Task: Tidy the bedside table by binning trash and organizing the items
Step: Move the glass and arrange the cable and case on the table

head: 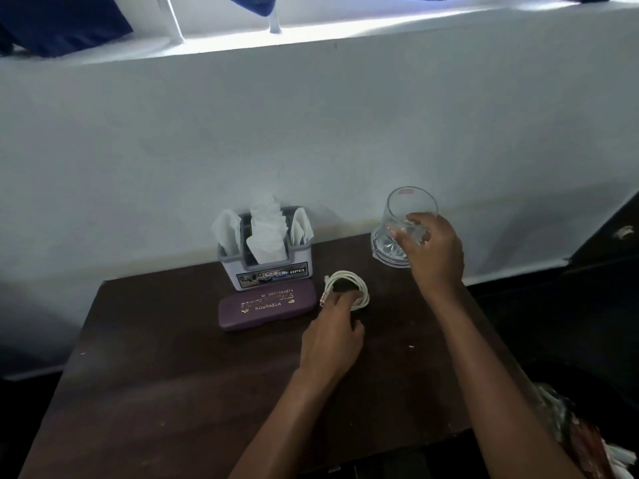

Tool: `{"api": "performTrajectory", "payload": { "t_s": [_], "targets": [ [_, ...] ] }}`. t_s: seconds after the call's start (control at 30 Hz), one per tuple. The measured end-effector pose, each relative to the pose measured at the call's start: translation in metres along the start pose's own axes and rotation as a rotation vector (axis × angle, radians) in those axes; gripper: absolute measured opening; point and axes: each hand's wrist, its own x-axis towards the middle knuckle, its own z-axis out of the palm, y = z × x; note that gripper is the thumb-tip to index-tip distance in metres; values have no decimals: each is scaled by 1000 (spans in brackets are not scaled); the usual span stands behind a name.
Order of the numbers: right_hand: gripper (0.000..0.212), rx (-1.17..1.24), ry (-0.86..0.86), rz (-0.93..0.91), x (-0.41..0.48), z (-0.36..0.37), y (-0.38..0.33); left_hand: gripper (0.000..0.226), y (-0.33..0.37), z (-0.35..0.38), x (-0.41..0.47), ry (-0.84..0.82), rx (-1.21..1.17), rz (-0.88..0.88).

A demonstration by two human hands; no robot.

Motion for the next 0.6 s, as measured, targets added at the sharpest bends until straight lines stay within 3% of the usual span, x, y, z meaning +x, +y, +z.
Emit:
{"api": "performTrajectory", "payload": {
  "t_s": [0.3,0.47,0.53,0.6],
  "targets": [
    [57,-65,-30,110,14,8,-6,49,-6,-4,0,-17,-23,44],
    [86,7,-53,182,13,3,-6,51,-6,-4,-1,-11,-26,51],
    [87,108,2,299,14,-1,-1,52,-4,-4,-3,-11,-30,62],
    [75,158,69,428,12,-4,10,51,-2,-3,-5,-25,-30,72]
  ]
}}
